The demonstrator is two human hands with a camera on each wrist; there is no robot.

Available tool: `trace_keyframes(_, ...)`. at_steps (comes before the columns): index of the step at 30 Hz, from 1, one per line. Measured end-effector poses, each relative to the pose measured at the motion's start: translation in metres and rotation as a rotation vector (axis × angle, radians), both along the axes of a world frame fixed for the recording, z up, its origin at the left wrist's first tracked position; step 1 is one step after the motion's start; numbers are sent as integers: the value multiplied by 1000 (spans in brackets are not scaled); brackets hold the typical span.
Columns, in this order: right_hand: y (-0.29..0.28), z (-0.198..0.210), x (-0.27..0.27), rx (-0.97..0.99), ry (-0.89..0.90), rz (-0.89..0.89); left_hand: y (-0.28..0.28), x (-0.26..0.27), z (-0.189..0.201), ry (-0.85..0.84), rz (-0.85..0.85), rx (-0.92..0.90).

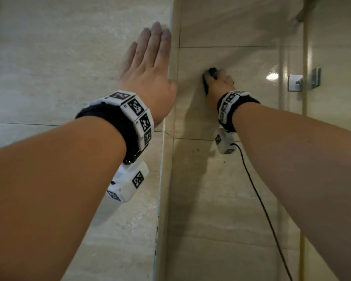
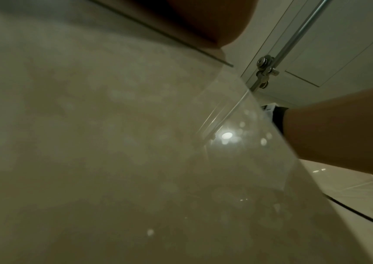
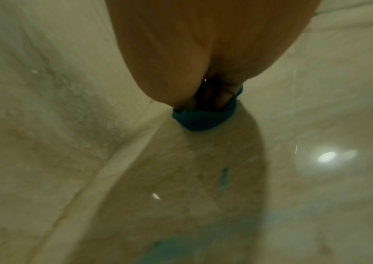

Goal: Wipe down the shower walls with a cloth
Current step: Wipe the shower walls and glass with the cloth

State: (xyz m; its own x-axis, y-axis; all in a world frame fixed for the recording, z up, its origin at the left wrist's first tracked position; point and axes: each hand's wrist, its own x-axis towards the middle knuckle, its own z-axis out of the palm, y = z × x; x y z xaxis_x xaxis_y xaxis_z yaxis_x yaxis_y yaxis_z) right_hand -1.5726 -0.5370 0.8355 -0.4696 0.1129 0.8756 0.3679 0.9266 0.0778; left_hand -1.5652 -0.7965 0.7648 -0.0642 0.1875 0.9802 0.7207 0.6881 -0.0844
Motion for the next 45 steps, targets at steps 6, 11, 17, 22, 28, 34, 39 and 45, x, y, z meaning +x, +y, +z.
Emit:
trace_keyframes(6, 42, 2, 38, -108, 129, -105, -1, 1, 0, -8, -5, -11)
trace_keyframes(11, 66, 0, 59, -205, 174, -162, 0, 3, -1, -7, -8, 5)
trace_keyframes(17, 19, -4, 25, -134, 81, -128, 0, 4, 0, -21, 0, -12)
trace_keyframes(22, -13, -15, 4, -42, -25, -65, -2, 2, 0, -7, 2, -13)
trace_keyframes(28, 55, -29, 54, -204, 176, -37, -2, 3, 0, -15, -1, -10)
trace_keyframes(34, 103, -72, 92, -378, 398, -97, 2, 5, -2, -28, -2, 21)
trace_keyframes(39, 72, -74, 49, -329, 372, -108, 0, 6, 0, -50, -11, -2)
trace_keyframes(45, -23, -93, -24, -143, 100, 122, 0, 5, -1, -32, -3, 1)
